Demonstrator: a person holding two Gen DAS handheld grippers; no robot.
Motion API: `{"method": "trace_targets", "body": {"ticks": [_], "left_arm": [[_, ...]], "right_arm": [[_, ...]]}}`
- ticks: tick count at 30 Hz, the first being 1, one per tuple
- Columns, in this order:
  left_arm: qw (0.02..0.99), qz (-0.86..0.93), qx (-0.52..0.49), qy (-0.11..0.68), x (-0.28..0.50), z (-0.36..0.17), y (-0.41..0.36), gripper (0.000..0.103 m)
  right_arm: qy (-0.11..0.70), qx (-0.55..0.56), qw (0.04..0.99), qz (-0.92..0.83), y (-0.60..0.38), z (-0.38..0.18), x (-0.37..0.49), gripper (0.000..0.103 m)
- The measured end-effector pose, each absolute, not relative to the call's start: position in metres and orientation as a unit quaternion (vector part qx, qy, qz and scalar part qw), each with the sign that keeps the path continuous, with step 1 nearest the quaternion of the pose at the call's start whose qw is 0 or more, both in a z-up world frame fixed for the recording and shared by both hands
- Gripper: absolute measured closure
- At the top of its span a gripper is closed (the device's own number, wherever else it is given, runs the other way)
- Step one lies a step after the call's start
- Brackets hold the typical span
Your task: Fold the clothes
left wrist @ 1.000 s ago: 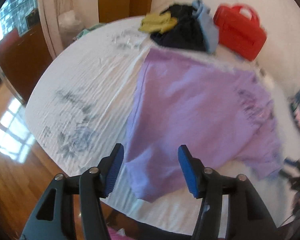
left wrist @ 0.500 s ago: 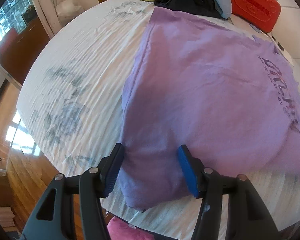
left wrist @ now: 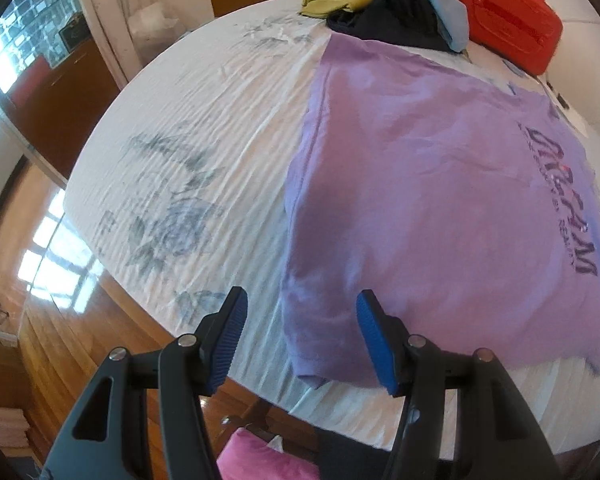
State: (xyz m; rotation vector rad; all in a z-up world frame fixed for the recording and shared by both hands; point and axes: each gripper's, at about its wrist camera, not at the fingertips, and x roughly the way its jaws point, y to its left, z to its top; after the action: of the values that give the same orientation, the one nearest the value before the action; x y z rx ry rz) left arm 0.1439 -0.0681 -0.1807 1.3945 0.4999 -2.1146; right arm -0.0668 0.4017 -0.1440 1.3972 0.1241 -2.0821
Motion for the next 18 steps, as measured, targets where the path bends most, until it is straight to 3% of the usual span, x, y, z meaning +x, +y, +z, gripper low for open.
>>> {"method": "trace_targets", "body": {"ticks": [3, 5, 6, 8, 14, 15, 17, 18], "left_arm": [[0.277, -0.788, 0.518, 0.185, 0.144, -0.18, -0.067, 0.047], [0.275, -0.785, 0.525, 0.179, 0.139, -0.187, -0.065, 0.047], [0.273, -0.784, 0.529, 0.177, 0.138, -0.19, -0.064, 0.047], [0.27, -0.782, 0.534, 0.176, 0.136, -0.195, -0.062, 0.046], [0.271, -0.79, 0.518, 0.183, 0.152, -0.187, -0.064, 0.046], [0.275, -0.794, 0.512, 0.179, 0.156, -0.182, -0.063, 0.046], [0.275, -0.803, 0.501, 0.171, 0.165, -0.174, -0.057, 0.035], [0.272, -0.806, 0.498, 0.168, 0.169, -0.171, -0.053, 0.017]], "right_arm": [[0.028, 0.553, 0.298, -0.777, 0.386, -0.164, -0.09, 0.064], [0.038, 0.571, 0.296, -0.765, 0.372, -0.178, -0.097, 0.075], [0.059, 0.572, 0.298, -0.761, 0.364, -0.182, -0.095, 0.091], [0.103, 0.571, 0.294, -0.76, 0.352, -0.187, -0.091, 0.094], [0.082, 0.548, 0.228, -0.8, 0.408, -0.167, -0.096, 0.091], [0.075, 0.544, 0.242, -0.8, 0.416, -0.163, -0.089, 0.085], [0.078, 0.53, 0.267, -0.801, 0.428, -0.155, -0.07, 0.071], [0.085, 0.523, 0.276, -0.802, 0.432, -0.153, -0.059, 0.064]]}}
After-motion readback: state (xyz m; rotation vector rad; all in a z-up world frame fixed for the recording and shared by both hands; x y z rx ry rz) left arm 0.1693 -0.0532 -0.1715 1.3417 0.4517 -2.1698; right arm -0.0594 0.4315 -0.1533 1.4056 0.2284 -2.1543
